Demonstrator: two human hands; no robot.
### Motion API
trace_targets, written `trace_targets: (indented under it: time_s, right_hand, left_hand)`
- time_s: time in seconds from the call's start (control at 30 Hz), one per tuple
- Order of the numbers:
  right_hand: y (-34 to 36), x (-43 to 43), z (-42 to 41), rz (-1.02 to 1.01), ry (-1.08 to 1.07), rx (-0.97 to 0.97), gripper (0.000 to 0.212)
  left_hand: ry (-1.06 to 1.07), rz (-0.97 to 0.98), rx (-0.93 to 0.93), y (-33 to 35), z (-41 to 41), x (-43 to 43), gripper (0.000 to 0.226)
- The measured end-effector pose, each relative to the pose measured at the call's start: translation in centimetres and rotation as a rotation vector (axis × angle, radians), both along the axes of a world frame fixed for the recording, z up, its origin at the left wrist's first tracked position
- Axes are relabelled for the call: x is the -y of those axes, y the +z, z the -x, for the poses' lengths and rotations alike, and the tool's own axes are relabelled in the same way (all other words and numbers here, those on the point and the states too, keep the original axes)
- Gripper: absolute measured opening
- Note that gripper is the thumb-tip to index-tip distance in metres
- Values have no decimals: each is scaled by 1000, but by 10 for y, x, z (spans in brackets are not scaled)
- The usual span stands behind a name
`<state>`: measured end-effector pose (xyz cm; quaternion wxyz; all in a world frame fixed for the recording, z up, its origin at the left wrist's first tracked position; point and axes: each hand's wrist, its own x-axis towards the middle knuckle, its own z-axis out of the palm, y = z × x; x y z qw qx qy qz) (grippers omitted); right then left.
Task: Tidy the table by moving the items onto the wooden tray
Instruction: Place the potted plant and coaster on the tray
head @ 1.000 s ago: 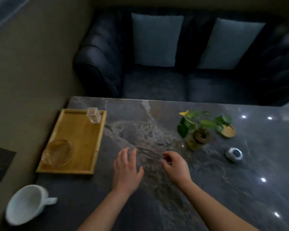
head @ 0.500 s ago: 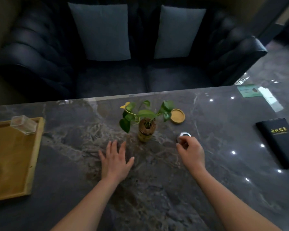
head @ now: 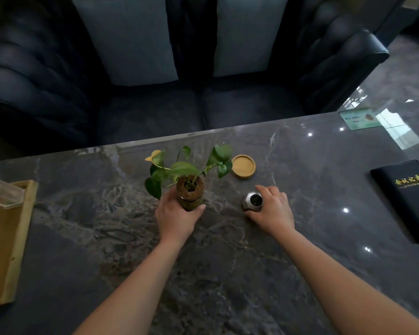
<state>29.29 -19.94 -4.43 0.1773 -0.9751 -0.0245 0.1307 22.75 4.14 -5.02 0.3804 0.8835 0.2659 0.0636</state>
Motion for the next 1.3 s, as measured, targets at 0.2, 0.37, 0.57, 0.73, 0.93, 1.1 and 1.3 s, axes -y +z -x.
trace_targets:
  time_s: [0.2, 0.37, 0.57, 0.73, 0.93, 1.1, 1.3]
  right_hand:
    - [-2, 1, -1, 3, 44, 20, 75]
    - [-4, -1, -3, 12, 54, 23, 76]
    - [0, -13, -27, 48, 7, 33, 90]
    - [3, -34, -80, -40, 0, 59, 89]
    - [2, -48, -107, 111, 185, 5, 80]
    - [-1, -41, -91, 39, 240, 27, 68]
    - [3, -35, -76, -44, 224, 69, 67]
  left_hand:
    - [63, 62, 35, 2, -3, 2, 68]
    - [82, 110, 45, 6, -7, 3, 74]
    - [67, 131, 80, 3, -5, 1, 73]
    - [59, 151, 85, -1, -4, -1, 74]
    - [66, 156, 97, -3, -4, 0, 74]
    - [65, 171, 88, -4, -4, -3, 73]
    - [58, 169, 92, -4, -4, -3, 72]
